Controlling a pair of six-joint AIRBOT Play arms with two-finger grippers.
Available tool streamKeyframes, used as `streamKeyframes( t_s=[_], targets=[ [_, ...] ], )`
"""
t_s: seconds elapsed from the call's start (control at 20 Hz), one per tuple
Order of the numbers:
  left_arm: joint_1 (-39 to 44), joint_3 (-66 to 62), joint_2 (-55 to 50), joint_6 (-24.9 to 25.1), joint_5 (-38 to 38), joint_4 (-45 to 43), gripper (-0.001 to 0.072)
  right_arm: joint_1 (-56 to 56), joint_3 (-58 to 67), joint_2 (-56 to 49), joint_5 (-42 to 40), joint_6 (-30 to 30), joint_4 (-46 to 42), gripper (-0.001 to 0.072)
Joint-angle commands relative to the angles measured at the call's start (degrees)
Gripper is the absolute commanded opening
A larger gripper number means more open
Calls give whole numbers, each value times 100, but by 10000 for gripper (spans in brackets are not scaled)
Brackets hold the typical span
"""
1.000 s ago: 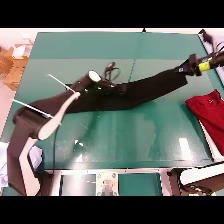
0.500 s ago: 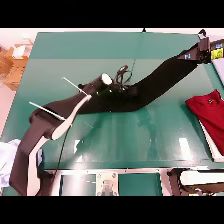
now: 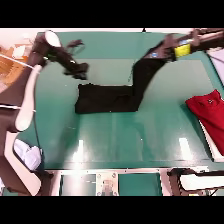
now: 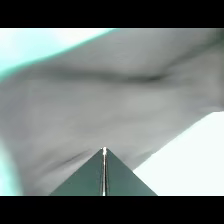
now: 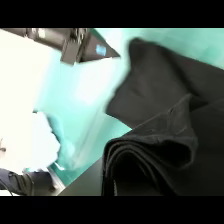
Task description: Fold the shirts.
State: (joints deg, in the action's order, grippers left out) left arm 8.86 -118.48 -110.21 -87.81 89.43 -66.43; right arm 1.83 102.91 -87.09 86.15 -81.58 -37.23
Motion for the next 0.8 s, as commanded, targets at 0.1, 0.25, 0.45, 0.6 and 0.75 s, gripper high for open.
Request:
streamKeyframes(
  t_s=[0.1, 0.25, 0.45, 0.6, 0.75],
  targets=[
    [-901, -7, 278, -321, 1473, -1440, 27, 2358, -973, -601, -3289, -116, -260, 15],
    [-979, 118, 278, -286, 1425, -1456, 27, 3683, -1178, -1611, -5416, -87, -144, 297],
    [-981, 140, 275, -166, 1316, -1456, 27, 4033, -1056, -2216, -6024, 232, -411, 594],
    [-981, 140, 275, -105, 1311, -1438, 27, 2844, -942, -1740, -4732, 219, -986, 593],
    [-979, 140, 275, -105, 1263, -1438, 27, 1331, -968, -1222, -3182, -39, -1283, 594]
  ],
)
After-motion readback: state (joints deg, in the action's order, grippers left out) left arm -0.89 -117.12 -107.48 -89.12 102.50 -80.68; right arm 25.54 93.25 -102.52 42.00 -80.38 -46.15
